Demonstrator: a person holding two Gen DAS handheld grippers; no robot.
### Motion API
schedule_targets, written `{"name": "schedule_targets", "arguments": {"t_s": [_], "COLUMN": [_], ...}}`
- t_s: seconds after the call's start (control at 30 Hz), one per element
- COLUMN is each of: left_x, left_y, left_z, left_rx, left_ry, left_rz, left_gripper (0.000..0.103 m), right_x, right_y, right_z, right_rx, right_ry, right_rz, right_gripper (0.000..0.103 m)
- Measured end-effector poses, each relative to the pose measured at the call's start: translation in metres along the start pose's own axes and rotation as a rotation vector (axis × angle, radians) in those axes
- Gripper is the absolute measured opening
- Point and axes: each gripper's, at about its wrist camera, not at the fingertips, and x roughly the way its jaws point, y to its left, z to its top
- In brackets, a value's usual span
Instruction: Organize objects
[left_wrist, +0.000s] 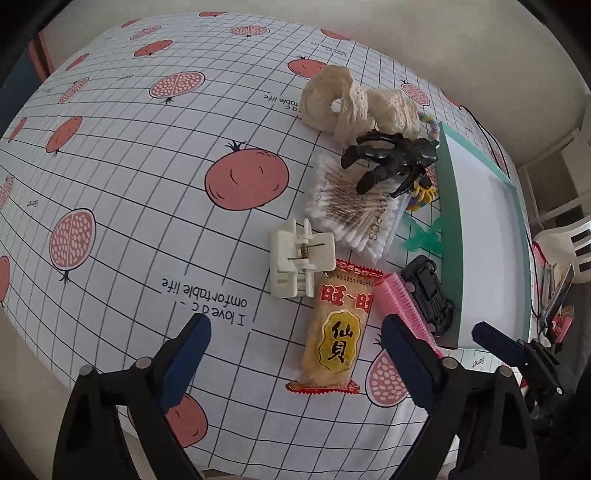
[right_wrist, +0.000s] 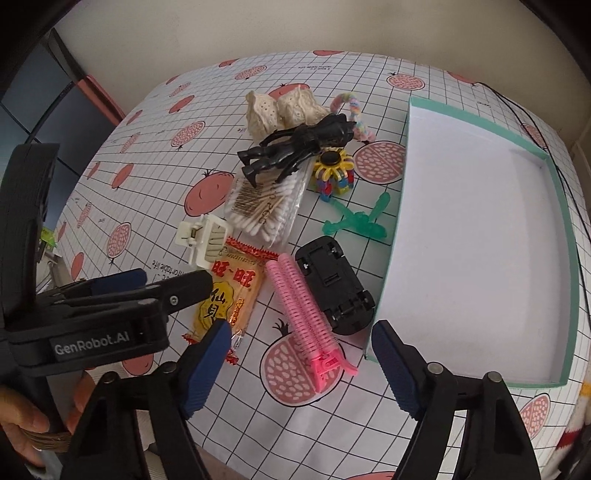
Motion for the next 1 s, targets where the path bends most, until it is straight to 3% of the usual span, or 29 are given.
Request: {"name": "schedule_targets", "arguments": {"t_s": [0.03, 0.2, 0.33, 0.6, 0.7, 1.0], "left_x": [0.002, 0.011, 0.017, 0.03, 0.032, 0.03], "left_y": [0.0, 0.002, 0.001, -0.003, -0.004, -0.002], "left_z": [0.0, -0.003, -0.006, -0.014, -0.015, -0.018], "left_rx": [-0.004, -0.007, -0.001, 0.014, 0.016, -0.002], "left_ry": [0.012, 0.051, 0.071, 0.117, 0.122, 0.122], "left_rz": [-0.007, -0.024, -0.037, -0.033, -0.029, -0.036], "left_gripper": [0.08, 0.077, 0.075, 0.075, 0.069, 0.066], "right_x": [0.001, 0.014, 0.023, 0.025, 0.026, 0.021], "right_y": [0.002, 0.01, 0.012, 0.011, 0.013, 0.016], "right_z": [-0.001, -0.004, -0.006, -0.005, -0.006, -0.007], "right_rx": [-0.01, -0.05, -0.063, -0.082, -0.1, -0.095], "right_ry": [0.005, 0.05, 0.072, 0.06, 0.06, 0.067], "right_rz": [0.005, -0.005, -0.02, -0.059, -0.074, -0.026], "right_gripper": [0.074, 0.055, 0.048, 0.047, 0.047, 0.046]}}
